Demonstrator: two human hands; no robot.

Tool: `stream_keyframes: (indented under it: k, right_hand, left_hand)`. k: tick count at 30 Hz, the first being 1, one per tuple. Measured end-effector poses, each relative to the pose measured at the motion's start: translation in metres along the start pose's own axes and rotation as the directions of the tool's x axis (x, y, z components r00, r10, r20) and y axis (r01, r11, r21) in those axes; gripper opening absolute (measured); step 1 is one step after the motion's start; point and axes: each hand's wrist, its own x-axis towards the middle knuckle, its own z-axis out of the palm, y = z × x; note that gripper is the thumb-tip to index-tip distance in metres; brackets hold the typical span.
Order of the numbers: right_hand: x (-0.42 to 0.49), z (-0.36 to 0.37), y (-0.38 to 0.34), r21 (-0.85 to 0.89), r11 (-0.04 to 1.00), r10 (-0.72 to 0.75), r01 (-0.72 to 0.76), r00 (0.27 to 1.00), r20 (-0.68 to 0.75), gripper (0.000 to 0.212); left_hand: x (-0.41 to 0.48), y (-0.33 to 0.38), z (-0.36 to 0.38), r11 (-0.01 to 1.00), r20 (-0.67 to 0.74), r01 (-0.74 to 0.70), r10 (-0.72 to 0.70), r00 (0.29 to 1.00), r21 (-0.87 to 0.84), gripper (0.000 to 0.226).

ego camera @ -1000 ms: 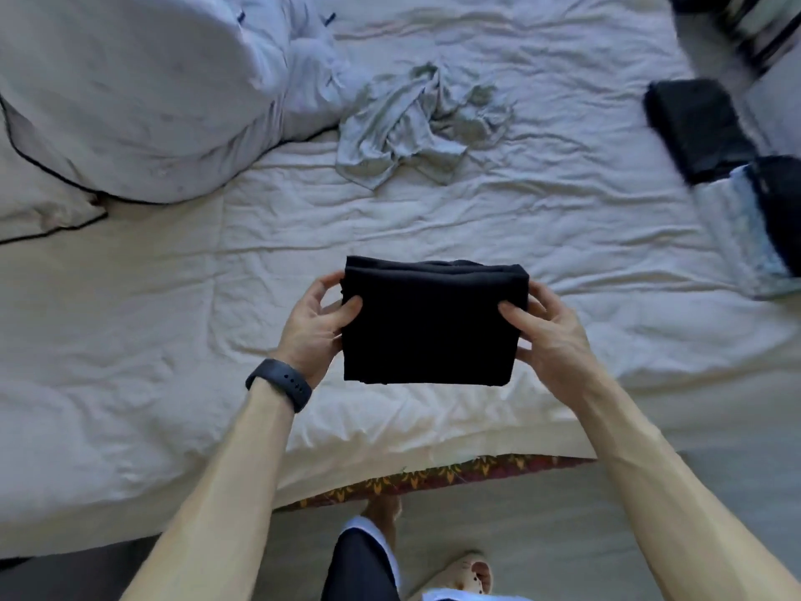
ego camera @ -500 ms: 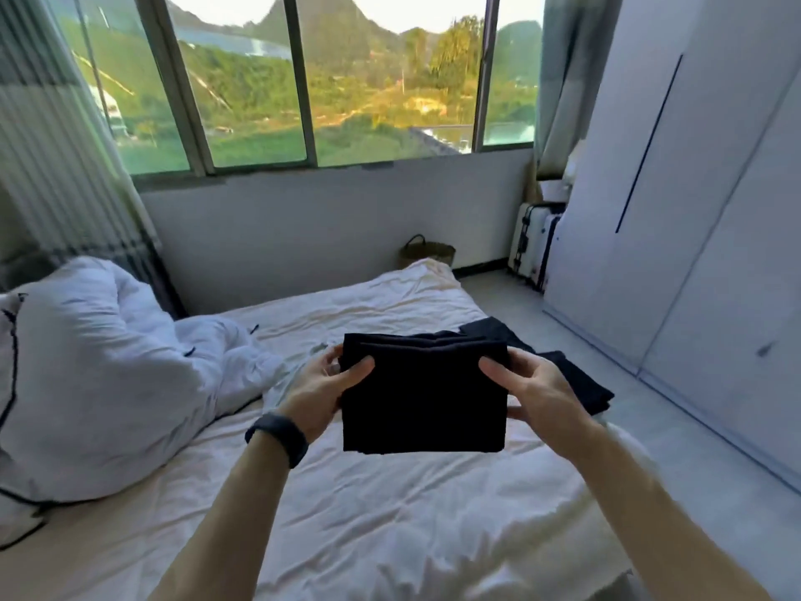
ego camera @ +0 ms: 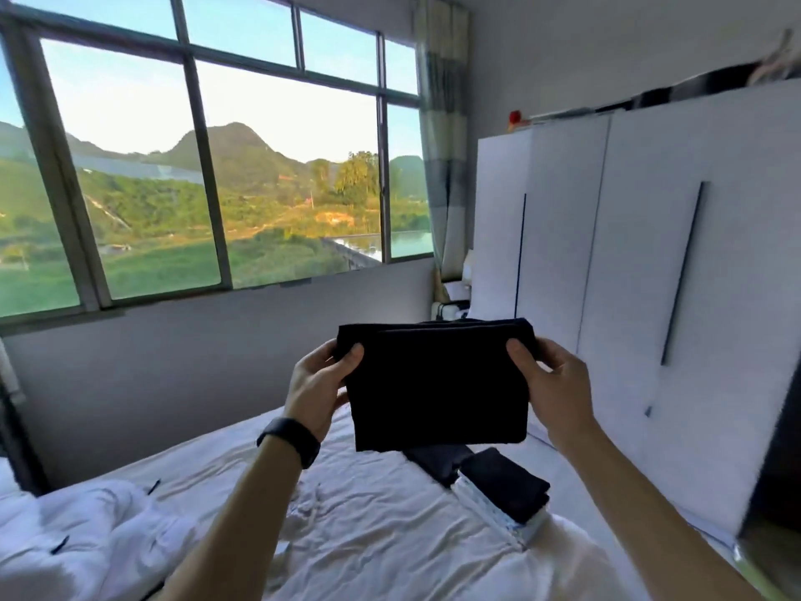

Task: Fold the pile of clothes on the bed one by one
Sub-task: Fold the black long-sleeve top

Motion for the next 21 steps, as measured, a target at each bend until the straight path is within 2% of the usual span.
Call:
stream_keyframes:
  k: [3, 7, 10, 12, 14, 16, 21]
  right_hand:
    - [0.015, 0.003, -0.014, -0.129, 0.988, -0.089, 0.084, 0.996, -0.032, 0.015]
    - [0.030, 0.004, -0.019, -0.295, 0.934, -0.242, 0.202, 0.964, -0.105, 0.030]
    - [0.046, -0.003, -0.018, -0.386, 0.893, -0.320, 0.230, 0.929, -0.188, 0.041]
    - [0.058, -0.013, -0.017, -0.431, 0.868, -0.367, 0.246, 0.903, -0.223, 0.046]
    - [0.071, -0.030, -0.016, -0.456, 0.852, -0.396, 0.256, 0.886, -0.242, 0.043]
    - [0.084, -0.053, -0.012, -0.478, 0.839, -0.416, 0.259, 0.872, -0.258, 0.035]
    - [0.123, -0.121, 0.009, -0.510, 0.821, -0.445, 0.258, 0.848, -0.287, 0.019]
  left_hand:
    - [0.032, 0.005, 0.014, 0.993, 0.047, -0.088, 0.085, 0.995, 0.080, 0.013]
    - [0.072, 0.005, 0.048, 0.915, 0.078, -0.282, 0.271, 0.959, 0.289, 0.006]
    - [0.086, 0.007, 0.087, 0.857, 0.064, -0.383, 0.386, 0.920, 0.343, 0.008]
    - [0.090, 0.007, 0.117, 0.785, 0.039, -0.474, 0.502, 0.864, 0.399, 0.018]
    - [0.094, 0.005, 0.144, 0.716, 0.031, -0.544, 0.593, 0.805, 0.438, 0.028]
    - [0.102, -0.001, 0.168, 0.681, 0.050, -0.573, 0.623, 0.781, 0.457, 0.030]
    - [0.122, -0.027, 0.235, 0.716, 0.048, -0.565, 0.602, 0.797, 0.410, 0.025]
